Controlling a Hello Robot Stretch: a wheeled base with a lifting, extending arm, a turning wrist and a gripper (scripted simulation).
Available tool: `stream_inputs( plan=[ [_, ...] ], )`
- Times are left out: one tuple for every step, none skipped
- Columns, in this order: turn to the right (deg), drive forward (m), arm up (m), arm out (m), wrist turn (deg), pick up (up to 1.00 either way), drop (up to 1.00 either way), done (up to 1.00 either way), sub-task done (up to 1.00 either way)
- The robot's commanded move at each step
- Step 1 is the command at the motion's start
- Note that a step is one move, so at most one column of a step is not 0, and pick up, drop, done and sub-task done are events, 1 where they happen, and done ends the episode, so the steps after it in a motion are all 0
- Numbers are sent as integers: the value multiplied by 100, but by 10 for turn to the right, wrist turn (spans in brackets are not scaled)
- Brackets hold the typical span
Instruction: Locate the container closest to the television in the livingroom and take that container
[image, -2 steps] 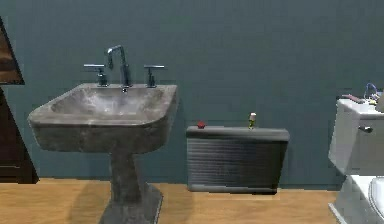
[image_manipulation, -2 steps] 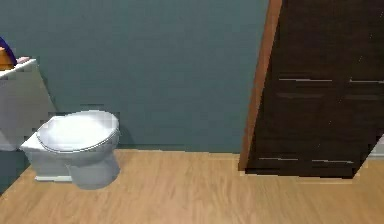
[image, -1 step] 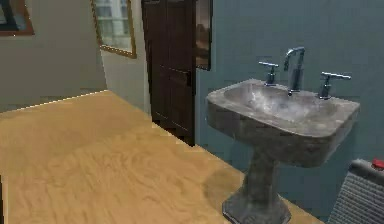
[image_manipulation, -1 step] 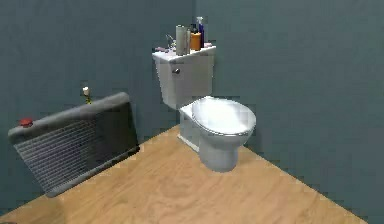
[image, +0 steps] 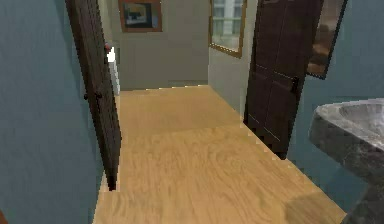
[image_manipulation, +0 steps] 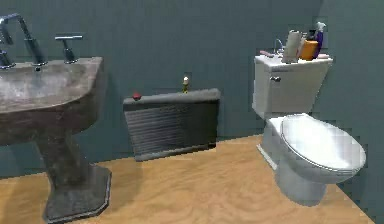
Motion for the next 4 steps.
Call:
stream_inputs(
  plan=[
    [0,100,0,0,0,0,0,0,0],
    [-30,0,0,0,0,0,0,0,0],
    [0,35,0,0,0,0,0,0,0],
    [-60,0,0,0,0,0,0,0,0]
  ],
)
